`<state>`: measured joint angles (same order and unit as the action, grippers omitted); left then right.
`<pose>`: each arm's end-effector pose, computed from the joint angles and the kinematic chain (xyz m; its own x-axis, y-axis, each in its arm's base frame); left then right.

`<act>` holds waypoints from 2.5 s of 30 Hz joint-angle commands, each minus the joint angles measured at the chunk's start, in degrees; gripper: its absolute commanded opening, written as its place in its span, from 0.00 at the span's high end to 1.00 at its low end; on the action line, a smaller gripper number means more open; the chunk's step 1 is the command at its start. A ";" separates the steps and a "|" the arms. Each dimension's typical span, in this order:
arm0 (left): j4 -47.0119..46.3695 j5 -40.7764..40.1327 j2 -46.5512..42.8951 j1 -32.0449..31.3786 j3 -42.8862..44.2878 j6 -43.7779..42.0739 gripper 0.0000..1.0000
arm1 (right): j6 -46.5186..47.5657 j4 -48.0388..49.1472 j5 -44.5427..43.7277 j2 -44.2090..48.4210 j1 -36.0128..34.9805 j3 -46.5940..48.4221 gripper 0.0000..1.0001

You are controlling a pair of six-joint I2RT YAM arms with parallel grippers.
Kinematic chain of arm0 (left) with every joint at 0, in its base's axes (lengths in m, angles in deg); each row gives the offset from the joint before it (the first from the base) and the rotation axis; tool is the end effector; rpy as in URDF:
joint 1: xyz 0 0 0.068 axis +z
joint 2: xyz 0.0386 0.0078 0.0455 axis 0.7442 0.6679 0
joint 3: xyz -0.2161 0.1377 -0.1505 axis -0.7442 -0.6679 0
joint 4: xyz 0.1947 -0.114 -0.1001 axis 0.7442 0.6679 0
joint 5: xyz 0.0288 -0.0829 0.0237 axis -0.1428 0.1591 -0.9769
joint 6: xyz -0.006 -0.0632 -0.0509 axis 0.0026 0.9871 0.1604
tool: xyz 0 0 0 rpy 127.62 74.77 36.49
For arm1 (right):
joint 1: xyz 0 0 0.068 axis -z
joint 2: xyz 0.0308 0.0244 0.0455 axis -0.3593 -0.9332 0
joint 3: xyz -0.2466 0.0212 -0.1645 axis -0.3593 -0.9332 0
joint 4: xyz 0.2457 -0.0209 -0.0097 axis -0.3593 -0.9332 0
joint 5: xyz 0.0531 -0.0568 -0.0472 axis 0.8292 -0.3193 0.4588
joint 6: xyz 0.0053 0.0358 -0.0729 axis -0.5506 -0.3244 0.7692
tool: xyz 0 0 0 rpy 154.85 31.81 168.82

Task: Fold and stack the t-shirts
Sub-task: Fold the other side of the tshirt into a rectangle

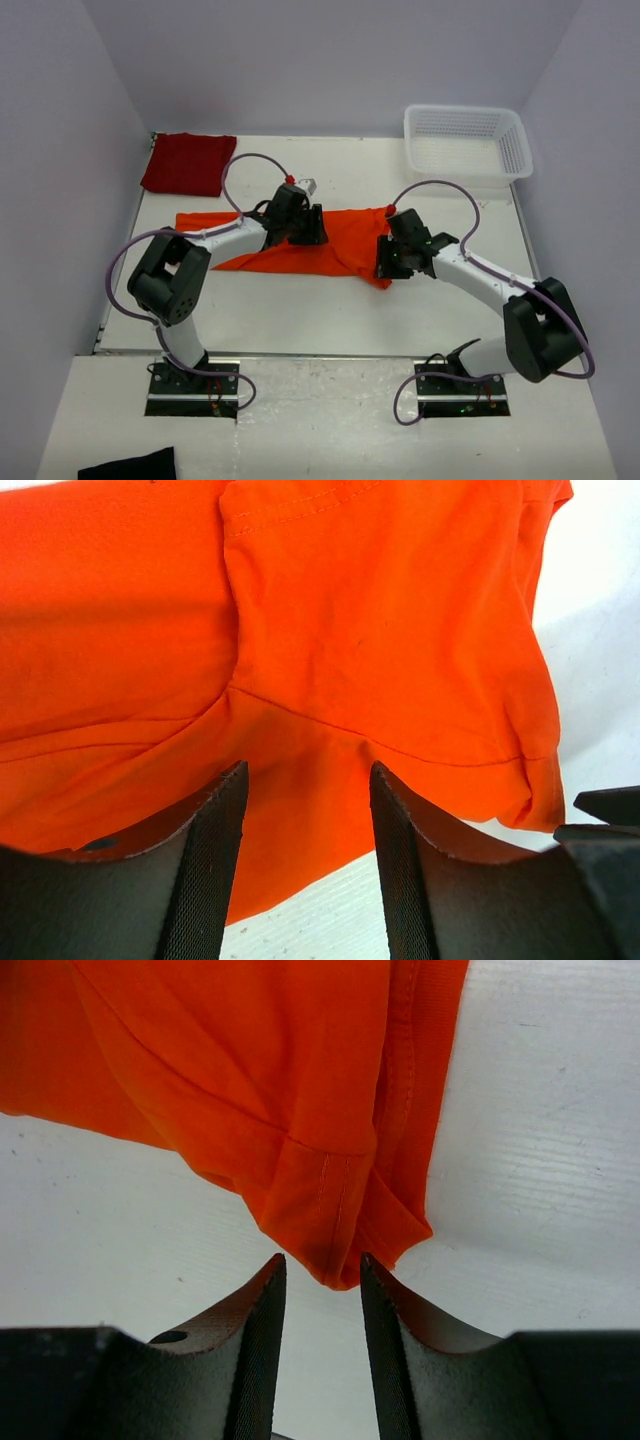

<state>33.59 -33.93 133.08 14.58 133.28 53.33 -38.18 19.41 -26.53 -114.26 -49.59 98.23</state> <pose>0.3236 -0.2254 0.1941 -0.8398 -0.0903 -0.5353 0.1983 0.8669 -0.4574 0.2320 0.1309 0.1989 -0.9045 0.0501 -0.4234 -0.0828 0.9535 0.2897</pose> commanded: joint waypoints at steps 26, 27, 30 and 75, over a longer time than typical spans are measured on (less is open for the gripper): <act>0.22 -0.96 5.43 -0.23 0.50 0.73 0.46 | -3.85 -7.47 -14.56 -3.02 0.15 5.73 1.00; 0.13 -0.87 5.51 -0.23 0.23 0.73 0.46 | -4.03 -8.27 -15.28 -3.03 0.23 6.27 1.00; -0.04 -1.31 5.87 -0.23 -1.17 0.82 0.46 | -4.21 -10.03 -17.30 -2.41 0.23 7.77 1.00; 16.74 -16.50 -12.33 -0.94 9.81 -3.66 0.42 | 1.06 -15.05 -8.62 -2.67 2.43 20.86 0.54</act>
<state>43.49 -42.91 121.83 13.13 141.32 50.77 -38.99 4.24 -38.73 -115.55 -46.64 116.50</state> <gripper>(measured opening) 0.579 0.459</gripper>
